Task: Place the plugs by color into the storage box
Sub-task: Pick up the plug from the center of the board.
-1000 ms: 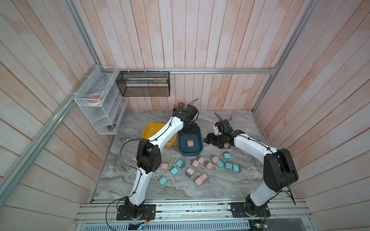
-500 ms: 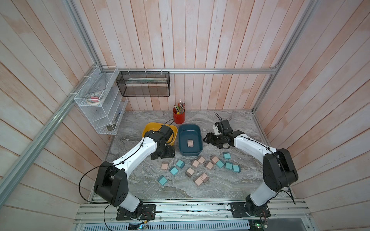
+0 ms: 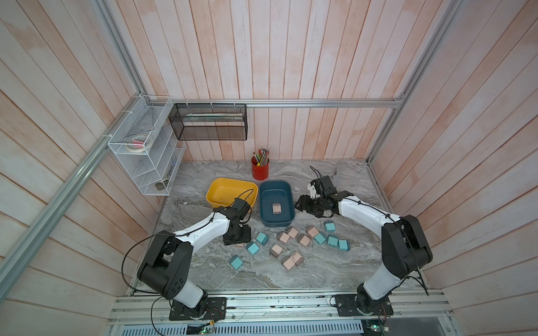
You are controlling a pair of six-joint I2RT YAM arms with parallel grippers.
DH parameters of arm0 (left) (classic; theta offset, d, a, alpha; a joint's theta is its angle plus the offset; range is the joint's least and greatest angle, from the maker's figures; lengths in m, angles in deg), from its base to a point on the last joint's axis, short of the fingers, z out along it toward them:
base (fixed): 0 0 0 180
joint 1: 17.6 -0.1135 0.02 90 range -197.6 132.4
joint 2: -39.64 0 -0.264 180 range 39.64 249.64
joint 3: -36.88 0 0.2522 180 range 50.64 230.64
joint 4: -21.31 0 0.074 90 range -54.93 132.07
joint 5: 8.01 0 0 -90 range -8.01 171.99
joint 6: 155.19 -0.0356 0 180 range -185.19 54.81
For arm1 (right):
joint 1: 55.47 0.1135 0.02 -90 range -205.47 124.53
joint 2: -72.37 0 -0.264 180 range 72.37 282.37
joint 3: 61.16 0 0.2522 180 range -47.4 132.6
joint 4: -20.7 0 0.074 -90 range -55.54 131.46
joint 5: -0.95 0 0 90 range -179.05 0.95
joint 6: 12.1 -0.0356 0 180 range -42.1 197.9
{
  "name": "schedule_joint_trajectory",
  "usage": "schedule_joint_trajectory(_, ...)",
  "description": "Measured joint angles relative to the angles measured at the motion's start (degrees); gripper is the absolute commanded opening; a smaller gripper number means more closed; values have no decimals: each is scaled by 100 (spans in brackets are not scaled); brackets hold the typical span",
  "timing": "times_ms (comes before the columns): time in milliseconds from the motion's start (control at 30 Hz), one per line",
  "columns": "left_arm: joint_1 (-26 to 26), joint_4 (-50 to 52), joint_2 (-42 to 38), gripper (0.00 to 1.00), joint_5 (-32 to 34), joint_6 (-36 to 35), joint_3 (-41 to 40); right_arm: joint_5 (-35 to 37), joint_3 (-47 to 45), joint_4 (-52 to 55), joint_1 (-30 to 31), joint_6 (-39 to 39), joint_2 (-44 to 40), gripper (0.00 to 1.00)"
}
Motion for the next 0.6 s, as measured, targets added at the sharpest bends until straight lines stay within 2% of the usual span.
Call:
schedule_joint_trajectory(133, 0, -229, 168, 57, -4, 7, -92, 0, -26, -7, 0, 0, 0, 67)
schedule_joint_trajectory(433, 0, -291, 240, 47, 42, 20, -186, 2, -109, -9, 0, -2, -4, 67)
schedule_joint_trajectory(600, 0, 155, 240, 44, 179, -52, 328, 2, -109, -11, 0, -2, -4, 67)
